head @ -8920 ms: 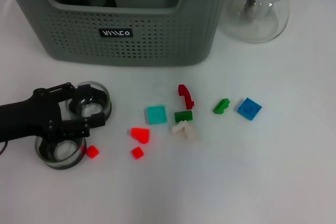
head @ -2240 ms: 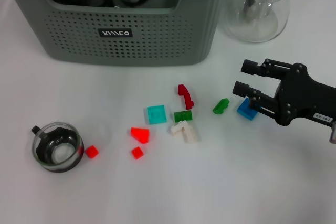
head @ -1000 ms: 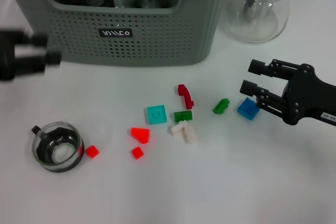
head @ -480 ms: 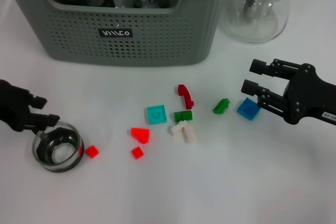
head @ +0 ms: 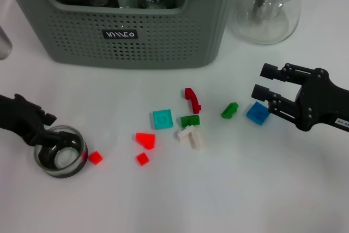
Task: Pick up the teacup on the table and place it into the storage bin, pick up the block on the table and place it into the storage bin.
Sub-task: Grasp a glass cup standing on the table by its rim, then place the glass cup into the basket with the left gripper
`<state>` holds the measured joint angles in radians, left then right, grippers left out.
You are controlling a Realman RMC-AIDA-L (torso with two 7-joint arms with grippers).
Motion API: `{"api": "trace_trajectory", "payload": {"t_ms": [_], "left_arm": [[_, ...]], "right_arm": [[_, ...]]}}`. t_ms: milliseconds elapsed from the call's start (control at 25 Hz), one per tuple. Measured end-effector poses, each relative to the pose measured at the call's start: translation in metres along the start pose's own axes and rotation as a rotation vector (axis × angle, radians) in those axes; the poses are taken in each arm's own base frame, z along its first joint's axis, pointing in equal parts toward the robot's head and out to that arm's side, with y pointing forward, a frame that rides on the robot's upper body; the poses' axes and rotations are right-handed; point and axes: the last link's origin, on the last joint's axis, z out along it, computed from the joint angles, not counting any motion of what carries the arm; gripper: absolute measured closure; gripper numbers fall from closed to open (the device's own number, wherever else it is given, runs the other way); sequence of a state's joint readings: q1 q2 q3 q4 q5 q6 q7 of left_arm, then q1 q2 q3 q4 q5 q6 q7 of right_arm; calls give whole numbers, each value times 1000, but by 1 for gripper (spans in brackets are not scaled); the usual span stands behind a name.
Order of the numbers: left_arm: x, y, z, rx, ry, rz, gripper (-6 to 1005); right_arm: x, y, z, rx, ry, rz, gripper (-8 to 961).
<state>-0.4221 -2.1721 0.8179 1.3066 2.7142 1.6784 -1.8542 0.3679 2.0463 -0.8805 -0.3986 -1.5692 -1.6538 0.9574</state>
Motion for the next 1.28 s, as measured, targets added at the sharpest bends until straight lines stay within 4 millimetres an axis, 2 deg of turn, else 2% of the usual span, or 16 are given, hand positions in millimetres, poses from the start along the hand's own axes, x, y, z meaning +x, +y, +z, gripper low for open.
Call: {"api": "trace_trajectory", "payload": {"t_ms": [360,880,1080,1160,1280], "left_arm": [[1,-7,6,29,-27,-50,481],[5,-7,-2,8,-21,-88,793],[17,-3,-25,-134,121,-89,923],[27,1,-36,-234,235,-70,949],[55,3,-54,-387,494,-79,950]], "right_arm": [[0,-1,1,1,0,-2,448],[0,-1,0,8,-1,-1,449],[0,-1,0,9,-2,-1,448],[0,-1,0,9,-1,-1,448],[0,-2,0,9,-2,-2,448]]}}
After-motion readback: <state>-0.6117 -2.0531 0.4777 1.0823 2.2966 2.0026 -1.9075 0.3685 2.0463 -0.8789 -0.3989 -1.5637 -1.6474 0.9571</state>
